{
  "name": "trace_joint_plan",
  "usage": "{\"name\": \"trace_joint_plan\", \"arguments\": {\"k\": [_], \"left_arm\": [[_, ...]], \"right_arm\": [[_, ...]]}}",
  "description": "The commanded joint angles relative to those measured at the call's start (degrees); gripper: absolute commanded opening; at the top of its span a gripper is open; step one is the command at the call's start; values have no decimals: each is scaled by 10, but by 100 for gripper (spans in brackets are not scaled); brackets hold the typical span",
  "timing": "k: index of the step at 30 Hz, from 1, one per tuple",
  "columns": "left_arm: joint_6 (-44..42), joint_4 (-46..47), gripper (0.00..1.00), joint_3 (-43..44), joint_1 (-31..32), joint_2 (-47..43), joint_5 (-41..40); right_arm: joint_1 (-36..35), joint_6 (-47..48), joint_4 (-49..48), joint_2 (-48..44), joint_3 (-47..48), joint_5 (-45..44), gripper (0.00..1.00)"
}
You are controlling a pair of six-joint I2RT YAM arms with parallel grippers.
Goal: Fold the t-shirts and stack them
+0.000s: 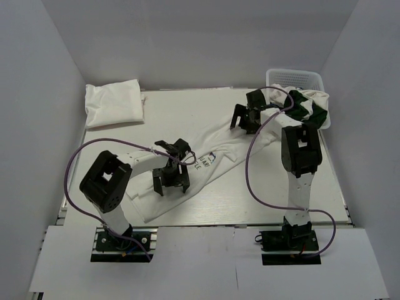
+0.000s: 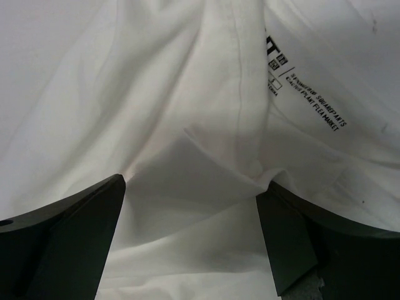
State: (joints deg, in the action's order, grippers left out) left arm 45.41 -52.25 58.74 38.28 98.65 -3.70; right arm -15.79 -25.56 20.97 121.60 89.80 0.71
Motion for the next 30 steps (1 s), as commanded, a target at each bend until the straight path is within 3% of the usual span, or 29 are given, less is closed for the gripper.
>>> {"name": "trace_joint_plan", "arguments": {"k": [1, 9, 12, 19, 24, 28, 30], "left_arm": [[42, -61, 100, -59, -7, 26, -46], [145, -164, 100, -136, -8, -21, -23], [179, -200, 100, -136, -8, -61, -10], [232, -283, 100, -64, 0, -104, -66], [154, -233, 100, 69, 0, -49, -113], [62, -202, 100, 203, 0, 10, -154], [15, -135, 100, 212, -8, 24, -145]], "right_arm": [[13, -12, 39, 65, 21, 8, 90], [32, 9, 64, 121, 115, 46, 90], [29, 23, 75, 149, 171, 61, 90], [28, 38, 109, 221, 292, 70, 90], [29, 47, 97, 278, 395, 110, 90], [27, 56, -25, 275, 397, 145, 90], [26, 66, -56, 274, 404, 146, 90]]}}
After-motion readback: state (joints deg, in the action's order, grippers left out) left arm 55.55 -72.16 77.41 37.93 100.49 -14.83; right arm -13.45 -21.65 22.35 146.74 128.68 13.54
